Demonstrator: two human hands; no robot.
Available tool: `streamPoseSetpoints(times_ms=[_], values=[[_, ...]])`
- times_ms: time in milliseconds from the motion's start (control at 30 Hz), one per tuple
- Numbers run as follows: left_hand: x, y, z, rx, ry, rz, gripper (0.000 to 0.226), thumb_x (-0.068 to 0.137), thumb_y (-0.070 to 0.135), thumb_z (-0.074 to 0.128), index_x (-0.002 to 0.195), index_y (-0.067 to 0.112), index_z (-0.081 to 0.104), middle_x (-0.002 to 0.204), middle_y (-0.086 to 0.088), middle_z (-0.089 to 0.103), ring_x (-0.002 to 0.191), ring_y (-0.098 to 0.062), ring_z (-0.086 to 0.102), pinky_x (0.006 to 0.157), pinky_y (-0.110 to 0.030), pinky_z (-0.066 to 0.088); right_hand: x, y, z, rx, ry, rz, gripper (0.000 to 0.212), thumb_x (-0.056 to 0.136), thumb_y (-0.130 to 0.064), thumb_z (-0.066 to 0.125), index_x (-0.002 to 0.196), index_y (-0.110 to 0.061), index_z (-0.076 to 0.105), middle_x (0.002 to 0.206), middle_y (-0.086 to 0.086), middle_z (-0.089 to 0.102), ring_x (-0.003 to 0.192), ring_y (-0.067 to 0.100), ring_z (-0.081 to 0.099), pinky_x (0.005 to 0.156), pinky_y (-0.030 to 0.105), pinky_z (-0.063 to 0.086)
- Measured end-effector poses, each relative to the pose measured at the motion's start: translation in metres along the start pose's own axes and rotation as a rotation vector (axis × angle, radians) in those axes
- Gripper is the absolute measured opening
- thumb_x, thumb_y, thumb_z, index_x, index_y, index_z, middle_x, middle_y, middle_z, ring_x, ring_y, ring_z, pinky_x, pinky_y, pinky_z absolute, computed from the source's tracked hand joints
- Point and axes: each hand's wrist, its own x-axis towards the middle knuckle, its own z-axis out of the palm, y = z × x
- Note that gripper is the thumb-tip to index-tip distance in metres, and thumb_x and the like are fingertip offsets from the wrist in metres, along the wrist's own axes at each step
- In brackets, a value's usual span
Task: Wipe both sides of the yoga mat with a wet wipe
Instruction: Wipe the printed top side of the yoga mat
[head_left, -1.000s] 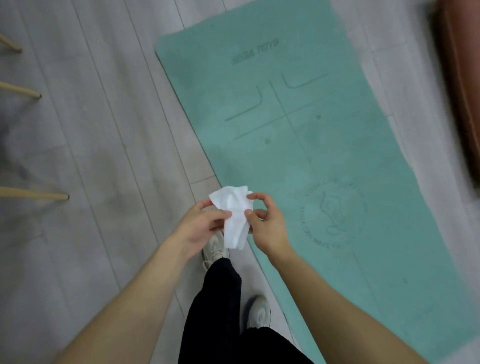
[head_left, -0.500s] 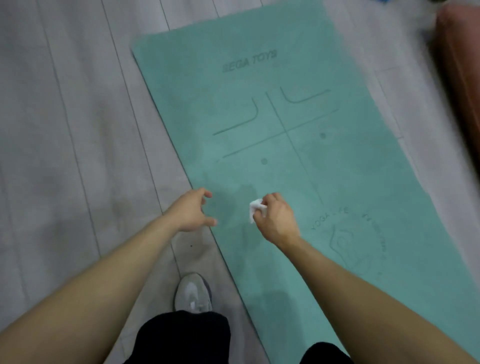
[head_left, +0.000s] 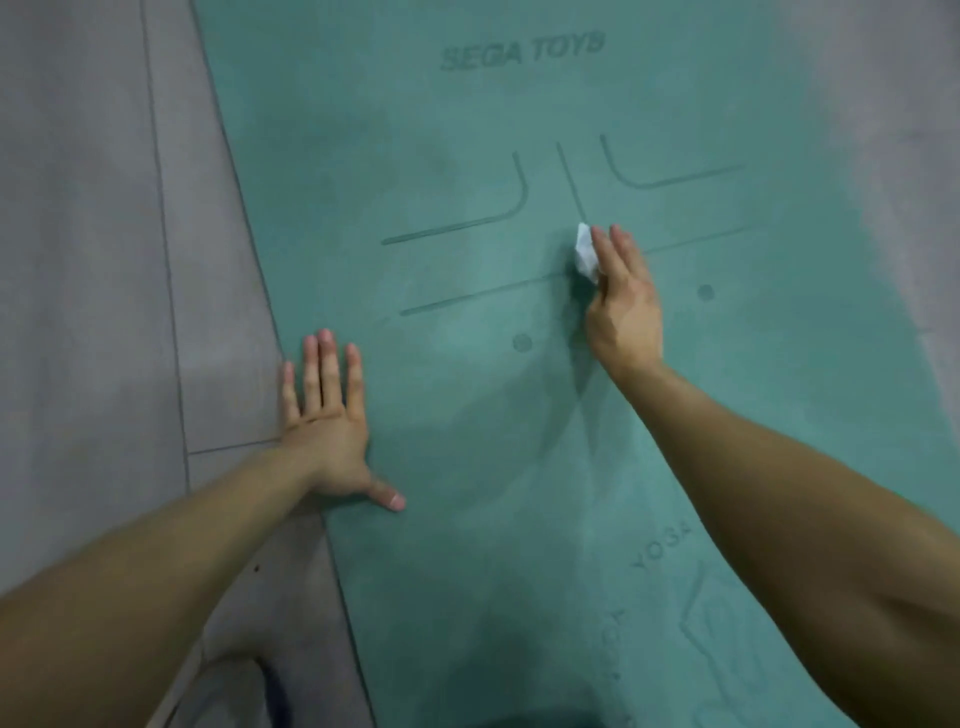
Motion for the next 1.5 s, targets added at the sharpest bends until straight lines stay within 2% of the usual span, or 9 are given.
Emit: streamPoseSetpoints(times_ms=[167,433,633,833,1033,1100,1267,1433,1500], values=[[-0.007,-0.002,-0.003,-0.035,-0.050,-0.012,0.195,0.023,0.101,0.070,0.143,0.006,-0.050,0.145,-0.026,-0.059,0.138,-0.042,-0.054,0.122,-0.065,-0.017,-0.008,0.001,0.047,-0.118,-0.042,-0.176,0.059,0.110,-0.027,0.040,0.166,-0.018,0.027,0.174,0.008,0.020,0.162,0.023,0.011,0.132,0.046,0.009],[-0.009,0.000,-0.012,-0.026,-0.124,-0.060,0.195,0.022,0.096,0.076,0.147,0.009,-0.047,0.147,-0.024,-0.058,0.140,-0.041,-0.052,0.122,-0.065,-0.017,-0.046,0.014,0.037,-0.392,-0.290,-0.717,0.060,0.115,-0.038,0.030,0.168,-0.016,0.015,0.176,0.005,0.007,0.163,0.019,-0.001,0.132,0.045,0.012],[-0.006,0.004,-0.014,-0.016,-0.147,-0.070,0.195,0.022,0.096,0.075,0.146,0.010,-0.048,0.146,-0.022,-0.059,0.139,-0.039,-0.053,0.121,-0.063,-0.020,0.001,0.017,0.024,-0.314,-0.113,-0.260,0.072,0.111,-0.051,0.032,0.168,-0.012,0.011,0.176,0.009,0.006,0.163,0.020,-0.002,0.132,0.047,0.008],[-0.010,0.008,-0.020,-0.015,-0.156,-0.091,0.194,0.024,0.096,0.076,0.143,0.011,-0.051,0.145,-0.022,-0.061,0.138,-0.038,-0.055,0.122,-0.063,-0.018,-0.084,-0.006,0.040,-0.393,-0.462,-0.865,0.073,0.110,-0.056,0.034,0.169,-0.020,0.009,0.177,0.004,0.001,0.163,0.021,-0.005,0.132,0.047,0.009],[-0.011,0.006,-0.018,-0.011,-0.124,-0.067,0.194,0.025,0.096,0.077,0.143,0.011,-0.052,0.144,-0.022,-0.061,0.137,-0.038,-0.056,0.121,-0.063,-0.020,0.018,0.032,0.004,-0.444,-0.183,-0.277,0.079,0.110,-0.061,0.020,0.168,-0.011,0.000,0.176,0.006,-0.009,0.162,0.017,-0.011,0.132,0.045,0.005],[-0.011,0.007,-0.017,-0.010,-0.128,-0.062,0.194,0.025,0.096,0.076,0.143,0.011,-0.052,0.144,-0.022,-0.061,0.137,-0.038,-0.056,0.121,-0.064,-0.019,0.004,0.012,0.015,-0.382,-0.203,-0.317,0.079,0.109,-0.062,0.025,0.169,-0.014,0.002,0.176,0.008,-0.008,0.162,0.020,-0.010,0.132,0.047,0.003],[-0.013,0.010,-0.019,-0.004,-0.142,-0.085,0.194,0.023,0.097,0.075,0.141,0.011,-0.054,0.143,-0.023,-0.062,0.135,-0.039,-0.057,0.121,-0.066,-0.016,-0.094,-0.021,0.039,-0.427,-0.474,-0.877,0.078,0.109,-0.060,0.032,0.169,-0.017,0.005,0.177,0.002,-0.003,0.163,0.018,-0.008,0.132,0.046,0.008],[-0.013,0.008,-0.018,-0.004,-0.145,-0.057,0.194,0.024,0.097,0.076,0.139,0.011,-0.055,0.140,-0.023,-0.064,0.132,-0.039,-0.060,0.120,-0.066,-0.019,0.007,0.007,0.016,-0.434,-0.163,-0.290,0.079,0.109,-0.065,0.015,0.169,-0.016,-0.001,0.177,-0.001,-0.007,0.162,0.013,-0.011,0.132,0.045,0.005],[-0.012,0.007,-0.018,0.000,-0.148,-0.060,0.194,0.024,0.097,0.075,0.140,0.012,-0.055,0.140,-0.022,-0.064,0.132,-0.038,-0.060,0.120,-0.066,-0.020,-0.006,-0.013,0.032,-0.390,-0.165,-0.270,0.083,0.107,-0.068,0.018,0.168,-0.014,0.001,0.176,0.001,-0.007,0.162,0.015,-0.011,0.132,0.045,0.003]])
